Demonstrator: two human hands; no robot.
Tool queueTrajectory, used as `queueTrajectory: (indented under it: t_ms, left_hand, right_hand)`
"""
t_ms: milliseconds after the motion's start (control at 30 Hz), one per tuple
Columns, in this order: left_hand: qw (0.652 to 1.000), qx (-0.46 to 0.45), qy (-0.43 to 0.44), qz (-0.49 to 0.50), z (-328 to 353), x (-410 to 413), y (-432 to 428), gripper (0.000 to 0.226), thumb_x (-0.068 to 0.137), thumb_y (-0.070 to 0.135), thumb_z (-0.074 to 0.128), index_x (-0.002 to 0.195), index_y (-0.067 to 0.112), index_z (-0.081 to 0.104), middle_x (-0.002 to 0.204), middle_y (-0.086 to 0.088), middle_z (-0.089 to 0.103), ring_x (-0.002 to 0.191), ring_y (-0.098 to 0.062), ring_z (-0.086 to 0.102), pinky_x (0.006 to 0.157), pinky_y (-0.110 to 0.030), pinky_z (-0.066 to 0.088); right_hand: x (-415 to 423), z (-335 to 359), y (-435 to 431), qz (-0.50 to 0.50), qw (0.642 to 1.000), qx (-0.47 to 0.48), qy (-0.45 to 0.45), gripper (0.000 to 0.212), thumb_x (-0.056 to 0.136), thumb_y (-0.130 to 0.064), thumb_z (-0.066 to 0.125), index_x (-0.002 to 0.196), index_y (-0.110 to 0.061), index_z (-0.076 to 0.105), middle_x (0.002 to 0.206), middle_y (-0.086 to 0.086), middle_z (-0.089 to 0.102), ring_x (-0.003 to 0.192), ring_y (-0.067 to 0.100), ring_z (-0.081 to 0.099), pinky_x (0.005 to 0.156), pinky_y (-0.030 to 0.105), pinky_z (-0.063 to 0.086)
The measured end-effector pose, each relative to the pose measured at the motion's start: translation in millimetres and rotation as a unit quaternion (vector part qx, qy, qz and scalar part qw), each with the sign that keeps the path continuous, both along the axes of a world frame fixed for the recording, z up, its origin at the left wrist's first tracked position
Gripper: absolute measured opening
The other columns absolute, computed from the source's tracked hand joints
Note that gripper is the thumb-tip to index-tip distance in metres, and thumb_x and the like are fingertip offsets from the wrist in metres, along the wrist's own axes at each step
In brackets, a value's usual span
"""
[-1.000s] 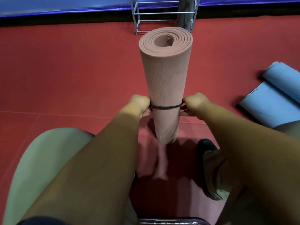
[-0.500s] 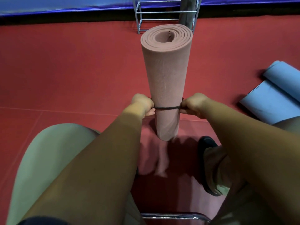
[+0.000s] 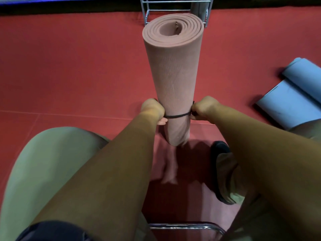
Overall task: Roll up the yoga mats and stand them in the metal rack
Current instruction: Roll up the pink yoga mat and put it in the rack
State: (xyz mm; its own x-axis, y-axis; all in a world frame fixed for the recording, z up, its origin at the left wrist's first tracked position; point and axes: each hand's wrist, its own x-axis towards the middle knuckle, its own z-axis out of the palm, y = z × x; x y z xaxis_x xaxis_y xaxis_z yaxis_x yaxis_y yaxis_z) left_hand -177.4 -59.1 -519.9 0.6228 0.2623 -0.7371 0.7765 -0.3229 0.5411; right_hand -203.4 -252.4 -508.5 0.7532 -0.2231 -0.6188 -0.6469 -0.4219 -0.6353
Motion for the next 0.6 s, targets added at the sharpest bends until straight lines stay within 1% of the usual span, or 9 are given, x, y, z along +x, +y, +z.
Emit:
queueTrajectory:
  t_ms: [67,100,167,267,333,467,533,567,600]
  left_hand:
    - [1.000,0.000,0.004,-0.004,0,-3,2,0.038,0.112,0.008,0.028,0.124,-0.008,0.060,0.087,-0.027,0.071,0.039,-0.032,0.068,0.031,-0.034,0.050]
    - [1.000,-0.006,0.008,-0.014,0,-3,1,0.037,0.112,0.007,0.028,0.126,-0.009,0.059,0.088,-0.026,0.073,0.043,-0.031,0.070,0.033,-0.033,0.051]
    - [0.999,-0.008,0.008,-0.043,0,-2,3,0.037,0.109,0.004,0.030,0.131,-0.009,0.056,0.094,-0.023,0.076,0.054,-0.029,0.075,0.038,-0.033,0.056]
    - [0.997,0.017,0.000,-0.079,2,-6,6,0.038,0.105,0.001,0.032,0.132,-0.008,0.056,0.100,-0.024,0.077,0.064,-0.029,0.076,0.045,-0.034,0.060]
    - [0.995,0.029,-0.011,-0.090,8,-11,5,0.035,0.105,0.001,0.035,0.131,-0.006,0.057,0.099,-0.022,0.074,0.061,-0.027,0.072,0.042,-0.033,0.059]
    - [0.997,0.011,-0.018,-0.080,34,-19,4,0.036,0.104,0.005,0.042,0.133,-0.001,0.062,0.111,-0.018,0.071,0.067,-0.025,0.068,0.044,-0.034,0.057]
    - [0.996,0.022,-0.065,-0.065,53,-18,5,0.038,0.101,0.003,0.044,0.132,-0.003,0.066,0.125,-0.023,0.072,0.088,-0.034,0.074,0.064,-0.050,0.063]
    - [0.993,0.025,-0.106,-0.044,64,-16,5,0.038,0.100,0.001,0.045,0.132,-0.006,0.066,0.129,-0.026,0.070,0.105,-0.039,0.074,0.081,-0.059,0.060]
    - [0.988,0.015,-0.150,-0.019,75,-12,6,0.038,0.100,0.000,0.044,0.132,-0.008,0.065,0.129,-0.027,0.070,0.115,-0.041,0.071,0.091,-0.059,0.057]
  right_hand:
    - [2,-6,3,-0.028,0.999,-0.002,0.025,0.026,0.089,0.002,0.060,0.065,-0.007,0.056,0.069,0.020,0.068,0.076,0.034,0.071,0.077,0.042,0.062]
    - [5,-11,0,-0.014,0.999,-0.004,0.039,0.029,0.089,0.002,0.058,0.062,-0.008,0.054,0.066,0.019,0.066,0.075,0.034,0.069,0.077,0.041,0.061]
    - [2,-8,1,0.011,0.999,0.006,0.053,0.029,0.092,0.001,0.058,0.066,-0.010,0.055,0.058,0.009,0.066,0.070,0.028,0.066,0.065,0.027,0.056]
    - [-11,12,4,0.001,0.998,0.027,0.057,0.023,0.096,0.004,0.049,0.077,-0.005,0.057,0.074,0.021,0.063,0.054,0.027,0.064,0.045,0.025,0.053]
    - [-17,21,4,0.006,0.997,0.028,0.070,0.024,0.099,0.006,0.048,0.078,-0.005,0.055,0.081,0.020,0.056,0.039,0.022,0.056,0.037,0.024,0.049]
    - [-27,43,6,0.000,0.996,0.046,0.077,0.019,0.105,-0.003,0.047,0.089,-0.003,0.056,0.089,0.016,0.056,0.064,0.025,0.057,0.051,0.033,0.057]
    - [-28,55,6,-0.033,0.995,0.059,0.068,0.011,0.107,-0.007,0.048,0.103,-0.001,0.057,0.104,0.018,0.057,0.076,0.030,0.062,0.064,0.041,0.059]
    - [-27,61,6,-0.062,0.995,0.068,0.051,0.015,0.108,-0.011,0.049,0.115,-0.001,0.058,0.111,0.019,0.058,0.084,0.034,0.065,0.074,0.046,0.061]
    - [-24,70,6,-0.101,0.991,0.083,0.031,0.026,0.111,-0.018,0.048,0.130,-0.002,0.057,0.116,0.018,0.060,0.092,0.036,0.067,0.083,0.051,0.063]
